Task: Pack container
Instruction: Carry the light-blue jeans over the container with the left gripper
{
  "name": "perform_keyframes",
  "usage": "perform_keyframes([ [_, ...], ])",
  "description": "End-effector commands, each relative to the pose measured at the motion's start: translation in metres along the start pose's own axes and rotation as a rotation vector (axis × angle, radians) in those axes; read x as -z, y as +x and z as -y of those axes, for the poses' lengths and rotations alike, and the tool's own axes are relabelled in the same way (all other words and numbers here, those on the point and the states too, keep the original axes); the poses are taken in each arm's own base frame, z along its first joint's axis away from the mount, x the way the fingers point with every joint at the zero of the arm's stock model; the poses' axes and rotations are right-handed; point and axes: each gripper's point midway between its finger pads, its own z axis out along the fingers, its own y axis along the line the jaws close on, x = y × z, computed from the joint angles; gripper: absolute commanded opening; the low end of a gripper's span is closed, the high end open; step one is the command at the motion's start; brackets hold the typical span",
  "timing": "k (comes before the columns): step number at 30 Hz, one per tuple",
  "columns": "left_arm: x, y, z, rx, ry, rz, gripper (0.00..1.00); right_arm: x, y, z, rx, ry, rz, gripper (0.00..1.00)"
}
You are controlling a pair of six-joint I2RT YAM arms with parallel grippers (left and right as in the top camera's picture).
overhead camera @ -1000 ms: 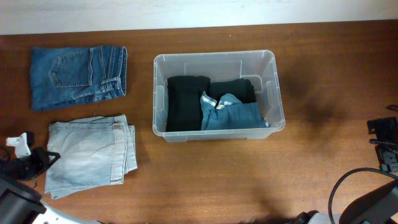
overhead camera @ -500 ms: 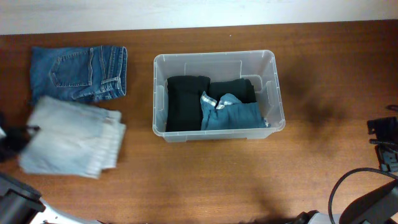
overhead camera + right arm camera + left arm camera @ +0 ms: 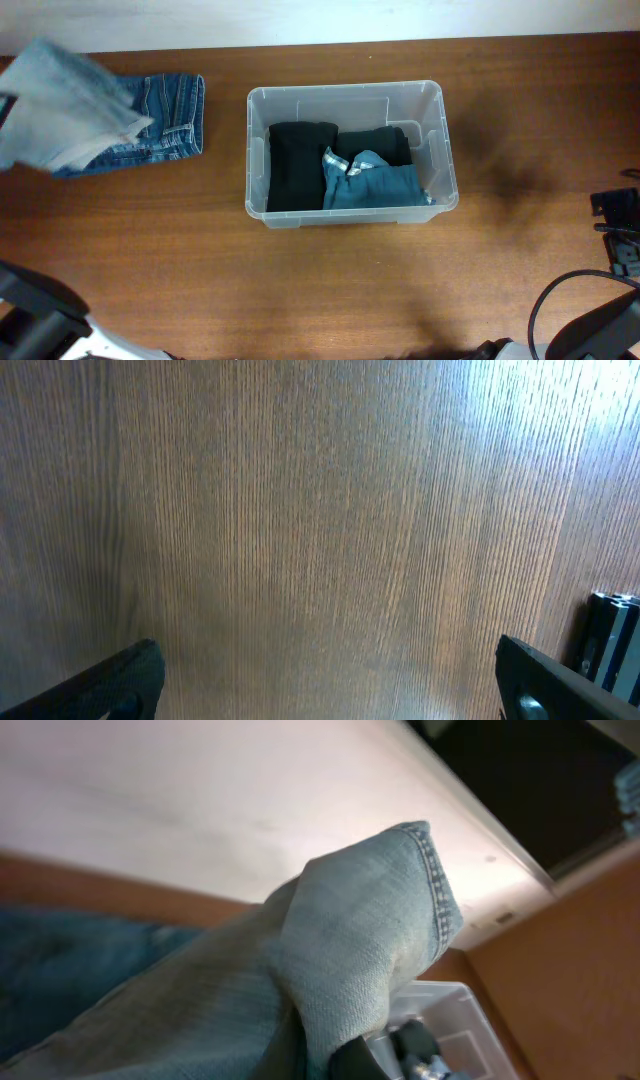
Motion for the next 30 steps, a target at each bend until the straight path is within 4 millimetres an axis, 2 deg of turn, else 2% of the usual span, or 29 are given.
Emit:
perform_keyframes([
  [1,-0.011,-0.03,0.122,-0.158,0.09,0.008,0.01,0.002,-0.003,0.003,-0.013,0.005,0.015,0.99],
  [4,-0.034,-0.029,0.178,-0.276,0.053,-0.002,0.01,0.002,-0.003,0.003,-0.013,0.005,0.015,0.98],
  [9,-0.068,-0.018,0.229,-0.36,-0.104,0.011,0.01,0.002,-0.003,0.003,-0.013,0.005,0.015,0.98],
  [12,-0.1,0.006,0.266,-0.363,-0.105,-0.019,0.01,0.002,-0.003,0.003,-0.013,0.005,0.015,0.98],
  [17,-0.145,0.041,0.299,-0.199,-0.113,-0.062,0.01,0.002,-0.003,0.003,-0.013,0.005,0.015,0.98],
  [23,-0.172,0.061,0.311,0.012,-0.212,-0.027,0.01,0.002,-0.003,0.003,-0.013,0.005,0.015,0.98],
  [26,-0.186,0.071,0.327,0.012,-0.194,-0.022,0.01,0.002,-0.003,0.003,-0.013,0.005,0.015,0.98],
  [30,-0.205,0.091,0.36,-0.017,-0.113,-0.048,0.01,0.002,-0.003,0.003,-0.013,0.005,0.015,0.98],
])
